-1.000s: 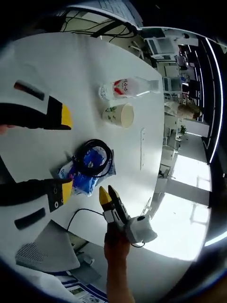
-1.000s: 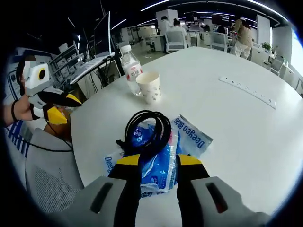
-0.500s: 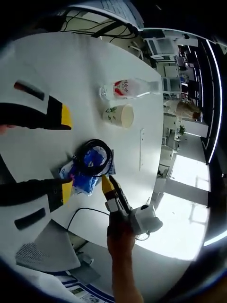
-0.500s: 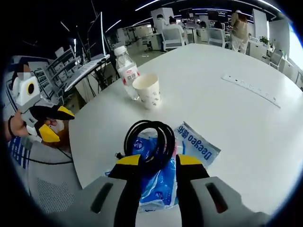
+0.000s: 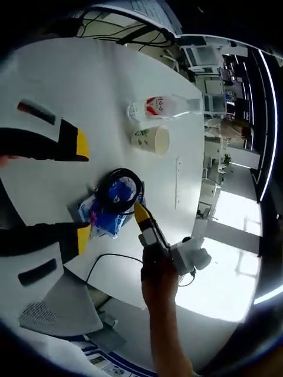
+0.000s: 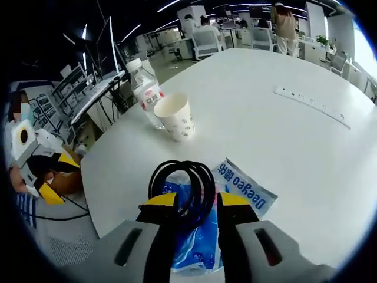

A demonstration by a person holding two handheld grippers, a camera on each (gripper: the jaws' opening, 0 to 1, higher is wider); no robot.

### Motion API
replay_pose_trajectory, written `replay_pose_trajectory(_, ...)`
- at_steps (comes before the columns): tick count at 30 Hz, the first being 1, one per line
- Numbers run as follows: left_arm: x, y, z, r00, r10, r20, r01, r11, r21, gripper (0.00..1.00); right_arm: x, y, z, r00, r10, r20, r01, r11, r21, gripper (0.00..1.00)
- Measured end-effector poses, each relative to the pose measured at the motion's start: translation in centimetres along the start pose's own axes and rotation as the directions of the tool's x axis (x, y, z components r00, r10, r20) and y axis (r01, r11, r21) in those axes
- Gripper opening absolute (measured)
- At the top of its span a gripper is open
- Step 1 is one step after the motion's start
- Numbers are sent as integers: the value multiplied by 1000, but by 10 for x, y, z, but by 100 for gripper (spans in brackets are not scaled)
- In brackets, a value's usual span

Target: Arrange the tabletop items into an orderly group along one side of the table until the central work area is clear of visible clutter.

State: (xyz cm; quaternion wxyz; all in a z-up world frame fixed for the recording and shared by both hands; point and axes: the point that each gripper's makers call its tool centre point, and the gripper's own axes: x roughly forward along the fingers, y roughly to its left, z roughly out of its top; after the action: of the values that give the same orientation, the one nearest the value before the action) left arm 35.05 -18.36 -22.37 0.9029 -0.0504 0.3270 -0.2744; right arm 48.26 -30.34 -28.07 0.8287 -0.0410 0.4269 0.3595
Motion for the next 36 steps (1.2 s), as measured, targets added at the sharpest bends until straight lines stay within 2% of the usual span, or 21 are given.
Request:
replay_pose_trajectory(7,-2,0,-4,1000,-3,-9,3,1000,2,40,8,-4,2,998,-44,-50,42,998,-40,23)
replay_pose_trajectory(13,-4,5,-6,1000,5,-7,-5,1000,-7,40,16,-2,3,996,-46,-80,39,996,-84,23)
replay_pose_trajectory(16,-5,6,-5,1000,8,-6,-8,1000,-10,40,19,-7,0,990,-89,-111,72,986,-150,20)
replay_pose_trajectory(19,-7,11,-6,1000,16,-2,-16,1000,-23,40,22,-5,0,989,-95,-116,72,980,-187,19)
replay_pose_trajectory(21,-8,14,-6,1000,23,-1,-23,999,-27,40,25,-8,-1,984,-114,-137,78,967,-243,18)
replay_pose_trajectory(24,-9,16,-7,1000,28,-1,-28,999,-30,40,33,-12,-3,979,-121,-162,71,956,-286,18)
replay_pose_trajectory(36,-10,21,-6,999,33,3,-33,998,-45,40,38,-10,-9,978,-145,-148,103,960,-261,16)
